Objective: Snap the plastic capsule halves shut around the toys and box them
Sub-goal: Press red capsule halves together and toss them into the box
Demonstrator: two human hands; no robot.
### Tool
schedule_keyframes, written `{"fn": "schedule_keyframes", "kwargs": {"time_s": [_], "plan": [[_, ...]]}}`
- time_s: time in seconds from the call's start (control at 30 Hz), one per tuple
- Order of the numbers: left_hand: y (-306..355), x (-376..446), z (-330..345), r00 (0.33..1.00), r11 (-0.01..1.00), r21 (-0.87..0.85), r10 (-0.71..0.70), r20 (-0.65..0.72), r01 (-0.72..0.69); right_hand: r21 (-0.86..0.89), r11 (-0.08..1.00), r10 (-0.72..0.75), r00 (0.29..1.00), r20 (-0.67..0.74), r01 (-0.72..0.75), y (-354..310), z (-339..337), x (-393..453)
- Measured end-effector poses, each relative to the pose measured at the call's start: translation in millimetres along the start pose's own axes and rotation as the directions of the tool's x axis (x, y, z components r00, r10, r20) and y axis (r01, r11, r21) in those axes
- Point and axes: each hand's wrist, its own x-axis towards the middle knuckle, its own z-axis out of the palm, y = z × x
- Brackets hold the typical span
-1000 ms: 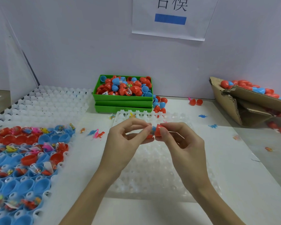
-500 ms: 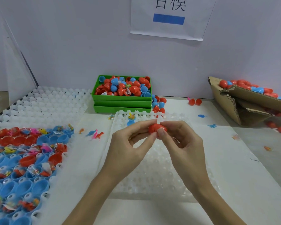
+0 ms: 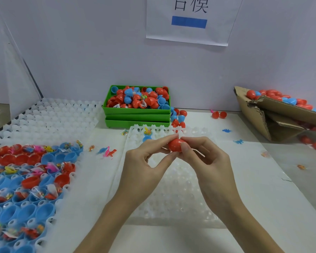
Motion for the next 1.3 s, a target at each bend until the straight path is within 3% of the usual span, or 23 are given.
{"fn": "schedule_keyframes", "kwargs": {"time_s": [0.13, 0.3, 0.47, 0.7, 0.9, 1.3], "plan": [[-1.0, -1.5, 3.1, 0.998, 0.991, 0.127, 0.045, 0.037, -0.049, 0.169, 0.980, 0.105, 0.994, 0.010, -0.105, 1.8, 0.8, -0.2], [-4.8, 1.1, -2.4, 0.990, 0.976, 0.175, 0.114, 0.077, -0.126, 0.235, 0.960, 0.150, 0.988, 0.029, -0.153, 3.0, 0.9, 0.2], [-7.1, 3.5, -12.8, 0.996, 0.995, 0.044, 0.086, 0.002, -0.086, 0.166, 0.974, 0.139, 0.986, 0.093, -0.153, 0.8, -2.2, 1.5], [-3.6, 1.1, -8.5, 1.000, 0.997, -0.067, -0.029, -0.008, 0.029, 0.082, 0.994, 0.064, 0.994, 0.086, -0.071, 3.5, -3.2, 2.8], [-1.3, 1.0, -5.5, 0.993, 0.979, -0.166, -0.118, 0.007, 0.118, 0.094, 0.992, 0.076, 0.994, 0.084, -0.084, 5.1, -2.9, 1.7], [1.1, 1.1, -3.0, 0.983, 0.965, -0.192, -0.183, 0.007, 0.181, 0.125, 0.987, 0.090, 0.994, 0.060, -0.097, 7.7, -1.5, 1.8]]}}
